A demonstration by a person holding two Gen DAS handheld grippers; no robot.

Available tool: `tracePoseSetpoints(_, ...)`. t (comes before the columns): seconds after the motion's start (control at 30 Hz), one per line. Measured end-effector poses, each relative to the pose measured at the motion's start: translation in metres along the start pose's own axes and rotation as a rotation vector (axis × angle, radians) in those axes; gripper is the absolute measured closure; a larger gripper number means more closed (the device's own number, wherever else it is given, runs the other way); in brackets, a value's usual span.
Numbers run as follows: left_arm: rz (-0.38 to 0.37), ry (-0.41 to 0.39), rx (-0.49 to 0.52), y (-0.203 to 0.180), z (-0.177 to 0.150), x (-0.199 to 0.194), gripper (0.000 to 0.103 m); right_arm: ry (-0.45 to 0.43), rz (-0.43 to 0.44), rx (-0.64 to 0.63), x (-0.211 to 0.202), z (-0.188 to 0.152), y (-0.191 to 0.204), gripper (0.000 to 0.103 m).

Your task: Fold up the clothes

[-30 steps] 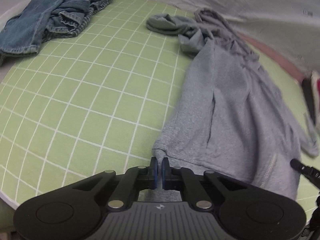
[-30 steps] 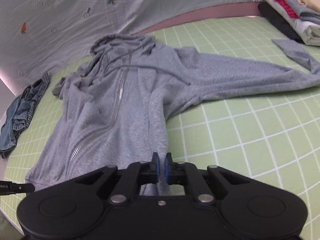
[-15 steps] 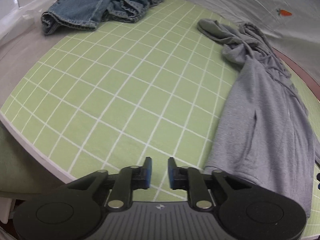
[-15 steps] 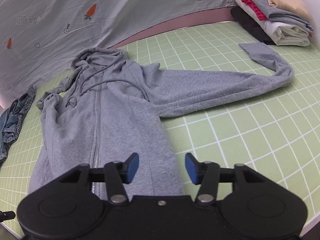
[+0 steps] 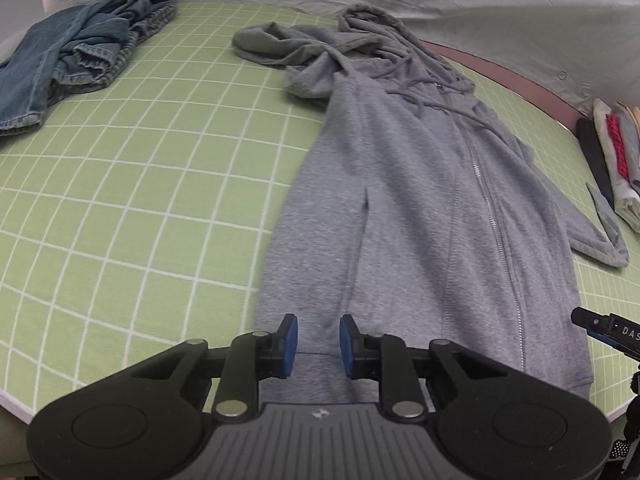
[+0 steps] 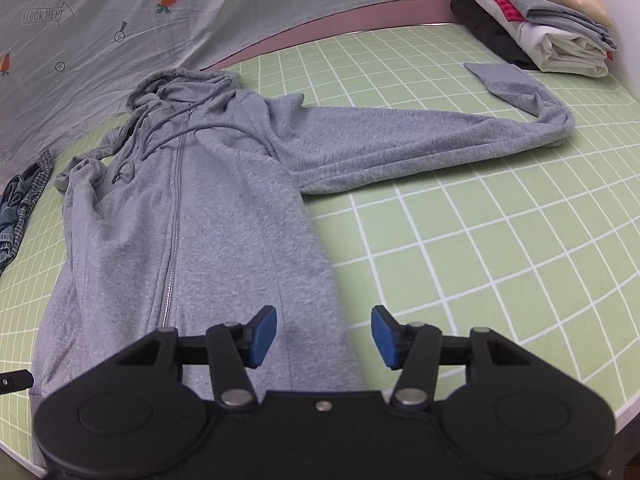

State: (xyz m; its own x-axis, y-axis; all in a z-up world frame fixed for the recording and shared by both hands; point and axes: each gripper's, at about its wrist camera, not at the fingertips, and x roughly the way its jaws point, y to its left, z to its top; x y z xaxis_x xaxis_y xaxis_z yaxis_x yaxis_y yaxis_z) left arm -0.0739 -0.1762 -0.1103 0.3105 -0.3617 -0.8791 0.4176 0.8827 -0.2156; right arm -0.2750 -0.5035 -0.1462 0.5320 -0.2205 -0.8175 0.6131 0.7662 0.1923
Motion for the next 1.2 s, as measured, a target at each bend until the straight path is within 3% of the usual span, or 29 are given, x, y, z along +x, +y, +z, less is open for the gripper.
tracePoseSetpoints(0.1,-0.028,0.017,0.013,-0.011,0.000,0.010,0.076,0.022,0.000,-0.017,0.003,-0.004,0.000,0.050)
tracePoseSetpoints(0.27,0.019,0.025,0.030,-0.022,-0.003,0.024,0.076,0.051,-0.008,-0.036,0.008,-0.007,-0.002,0.046)
tracePoseSetpoints(0.37,0.032,0.025,0.013,-0.021,-0.003,0.023,0.089,0.054,-0.007,-0.045,0.008,-0.006,-0.003,0.046)
tracePoseSetpoints(0.47,0.051,-0.002,-0.034,-0.020,0.000,-0.005,0.094,0.053,-0.020,-0.065,0.008,-0.005,0.000,0.046)
tracePoseSetpoints(0.6,0.043,-0.101,-0.087,-0.016,0.008,-0.080,0.093,0.042,-0.052,-0.130,0.004,-0.005,0.007,0.046)
tracePoseSetpoints(0.67,0.096,-0.107,-0.112,-0.008,0.009,-0.083,0.092,0.045,-0.044,-0.163,0.004,-0.007,0.011,0.046)
tracePoseSetpoints(0.77,0.184,-0.049,-0.134,0.014,0.001,-0.046,0.086,0.068,-0.017,-0.173,0.011,-0.011,0.016,0.046)
tracePoseSetpoints(0.87,0.162,-0.007,-0.211,0.038,-0.010,-0.034,0.084,0.049,-0.001,-0.185,0.008,-0.009,0.021,0.046)
tracePoseSetpoints(0.93,0.149,-0.018,-0.215,0.044,-0.014,-0.032,0.067,0.031,0.016,-0.189,0.006,-0.007,0.023,0.046)
tracePoseSetpoints(1.03,0.127,-0.022,-0.167,0.041,-0.015,-0.027,0.052,0.047,0.047,-0.160,0.010,-0.008,0.025,0.044)
tracePoseSetpoints(1.2,0.165,-0.053,-0.027,0.024,-0.006,-0.015,0.041,0.059,0.072,-0.128,0.018,-0.009,0.032,0.039)
